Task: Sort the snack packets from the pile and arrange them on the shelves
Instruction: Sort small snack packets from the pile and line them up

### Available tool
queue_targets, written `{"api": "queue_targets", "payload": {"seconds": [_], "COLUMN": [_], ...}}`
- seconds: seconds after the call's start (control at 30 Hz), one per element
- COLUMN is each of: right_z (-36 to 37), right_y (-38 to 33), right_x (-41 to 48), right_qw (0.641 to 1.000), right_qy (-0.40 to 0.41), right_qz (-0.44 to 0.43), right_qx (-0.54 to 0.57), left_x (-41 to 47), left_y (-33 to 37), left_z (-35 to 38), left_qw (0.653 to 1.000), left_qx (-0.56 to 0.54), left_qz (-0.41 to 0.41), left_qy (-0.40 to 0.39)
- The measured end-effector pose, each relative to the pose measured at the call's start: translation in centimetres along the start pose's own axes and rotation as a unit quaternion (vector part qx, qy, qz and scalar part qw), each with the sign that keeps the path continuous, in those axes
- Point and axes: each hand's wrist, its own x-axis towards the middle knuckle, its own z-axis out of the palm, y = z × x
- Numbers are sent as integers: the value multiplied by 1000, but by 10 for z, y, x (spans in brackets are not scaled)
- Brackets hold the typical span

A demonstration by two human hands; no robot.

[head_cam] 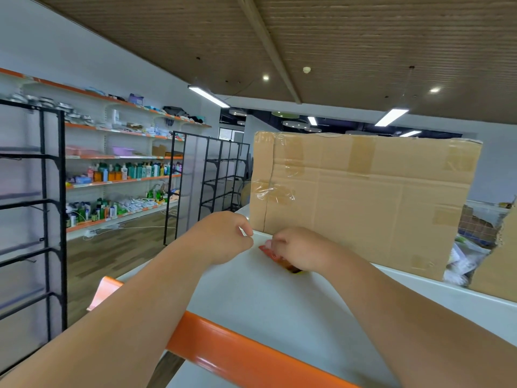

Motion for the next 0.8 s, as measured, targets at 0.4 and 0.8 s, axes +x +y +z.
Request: {"api": "queue_targets", "payload": {"seconds": [0.4,0.8], "right_z": [-10,-47], "right_y": [3,-6], "right_x": [-3,-30], "right_qw": [994,981], "right_qy": [-5,-73], "right_qz": [64,41], "right_qx": [-89,-173], "left_x": [3,-4], "left_y": [-1,22], "left_z": [1,9], "left_qw": [1000,998], "left_qx": [5,54], "left_qz": [-1,22], "left_qy": [-15,-31]}}
